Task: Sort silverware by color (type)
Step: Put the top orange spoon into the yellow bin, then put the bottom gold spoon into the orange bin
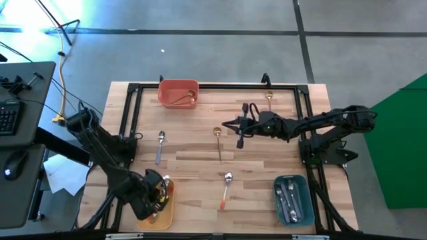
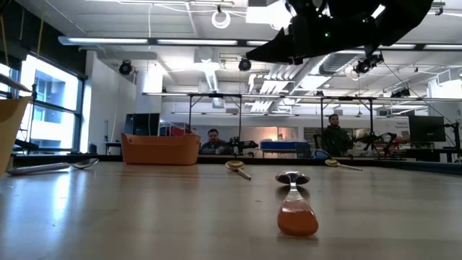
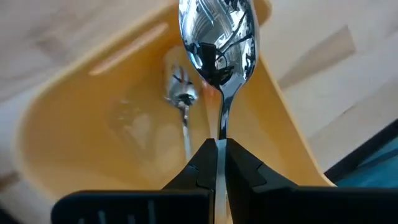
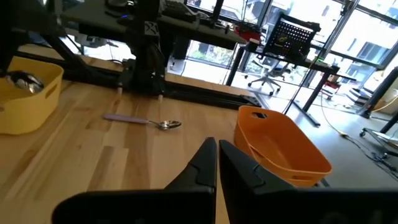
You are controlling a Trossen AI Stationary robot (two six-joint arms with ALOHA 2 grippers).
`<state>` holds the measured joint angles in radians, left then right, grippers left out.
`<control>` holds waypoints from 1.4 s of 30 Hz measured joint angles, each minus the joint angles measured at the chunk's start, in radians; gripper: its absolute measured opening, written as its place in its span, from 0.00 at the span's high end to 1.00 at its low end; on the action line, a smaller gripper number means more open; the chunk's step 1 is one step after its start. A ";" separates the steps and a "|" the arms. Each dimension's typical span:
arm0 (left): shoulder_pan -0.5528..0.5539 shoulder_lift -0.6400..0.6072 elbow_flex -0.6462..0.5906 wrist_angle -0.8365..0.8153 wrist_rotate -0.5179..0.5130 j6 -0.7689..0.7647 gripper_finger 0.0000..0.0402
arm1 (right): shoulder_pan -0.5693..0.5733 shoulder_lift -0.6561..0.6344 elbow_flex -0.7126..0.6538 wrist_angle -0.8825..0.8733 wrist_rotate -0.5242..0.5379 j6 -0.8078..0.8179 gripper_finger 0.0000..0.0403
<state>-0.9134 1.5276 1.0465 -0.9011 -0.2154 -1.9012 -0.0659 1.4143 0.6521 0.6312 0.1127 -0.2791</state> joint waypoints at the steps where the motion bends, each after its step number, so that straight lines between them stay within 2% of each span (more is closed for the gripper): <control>1: -0.001 0.000 -0.015 0.027 0.001 0.000 1.00 | 0.003 0.000 0.000 0.000 0.000 0.003 1.00; 4: -0.016 0.000 -0.054 0.093 -0.001 -0.016 1.00 | 0.008 0.000 0.000 0.000 0.000 0.009 1.00; 10: -0.056 0.006 -0.103 0.102 0.023 -0.085 1.00 | 0.009 0.000 0.000 0.000 0.000 0.009 1.00; 17: -0.078 0.006 -0.150 0.195 0.022 -0.103 1.00 | 0.009 0.000 0.000 0.000 0.000 0.009 1.00; 20: -0.078 0.006 -0.147 0.197 0.023 -0.078 0.95 | 0.010 0.000 0.000 0.000 0.000 0.009 1.00; 29: -0.068 0.006 -0.091 0.167 0.044 0.108 0.74 | 0.013 -0.026 -0.001 -0.051 0.025 0.017 1.00; 32: -0.061 -0.003 -0.068 0.135 0.039 0.204 0.70 | 0.028 -0.084 0.000 -0.132 0.100 0.055 0.98; 35: -0.047 -0.020 -0.050 0.131 -0.005 0.353 0.70 | 0.057 -0.152 0.000 -0.259 0.242 0.088 0.93; 38: -0.014 -0.048 -0.045 0.104 -0.060 0.505 0.73 | 0.076 -0.214 0.000 -0.412 0.383 0.130 0.87; 42: 0.064 -0.078 -0.045 0.093 -0.149 0.794 0.79 | 0.079 -0.275 0.000 -0.628 0.601 0.259 0.78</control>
<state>-0.8499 1.4492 1.0012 -0.8082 -0.3648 -1.1071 0.0133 1.1397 0.6518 0.0029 0.7140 -0.0203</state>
